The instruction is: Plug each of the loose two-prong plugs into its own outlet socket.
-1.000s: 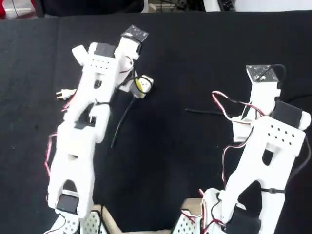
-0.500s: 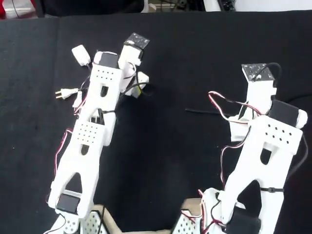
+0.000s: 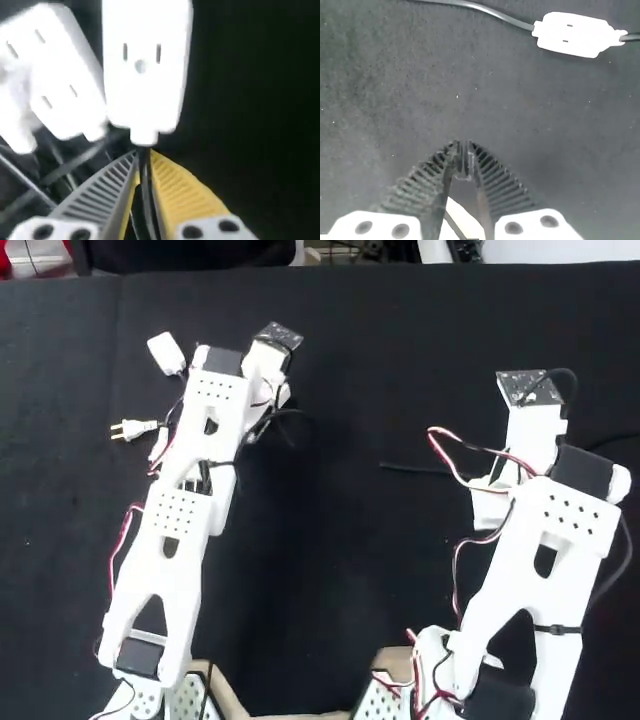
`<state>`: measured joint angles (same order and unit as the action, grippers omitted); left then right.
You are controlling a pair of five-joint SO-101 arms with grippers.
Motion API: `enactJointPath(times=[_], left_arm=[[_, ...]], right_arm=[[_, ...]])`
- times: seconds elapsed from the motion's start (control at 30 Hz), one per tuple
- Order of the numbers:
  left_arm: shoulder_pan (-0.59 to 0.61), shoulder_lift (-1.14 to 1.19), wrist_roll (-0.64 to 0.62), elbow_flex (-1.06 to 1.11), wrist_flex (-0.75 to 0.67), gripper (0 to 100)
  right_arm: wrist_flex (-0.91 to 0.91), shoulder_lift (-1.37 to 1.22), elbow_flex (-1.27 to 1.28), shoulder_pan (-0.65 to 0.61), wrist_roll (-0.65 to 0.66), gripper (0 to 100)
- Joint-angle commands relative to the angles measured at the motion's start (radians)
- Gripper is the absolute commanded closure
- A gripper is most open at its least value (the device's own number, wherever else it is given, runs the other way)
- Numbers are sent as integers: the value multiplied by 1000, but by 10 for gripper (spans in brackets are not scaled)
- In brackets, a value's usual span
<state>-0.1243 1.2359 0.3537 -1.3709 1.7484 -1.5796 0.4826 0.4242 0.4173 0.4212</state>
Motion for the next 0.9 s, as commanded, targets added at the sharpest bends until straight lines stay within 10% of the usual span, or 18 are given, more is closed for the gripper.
enactJointPath(times=[0.0,0.3,0.63,0.87], left_arm=[[-42,-160,-8,177,15,972],[-94,-591,-21,734,-21,971],[-101,-1491,-15,1933,-517,971],[-38,-2002,78,2325,-436,971]], right_arm=[[18,15,-58,-5,-2,986],[18,15,-56,-3,5,986],[-15,18,-42,-8,6,986],[-17,16,-42,-12,0,986]])
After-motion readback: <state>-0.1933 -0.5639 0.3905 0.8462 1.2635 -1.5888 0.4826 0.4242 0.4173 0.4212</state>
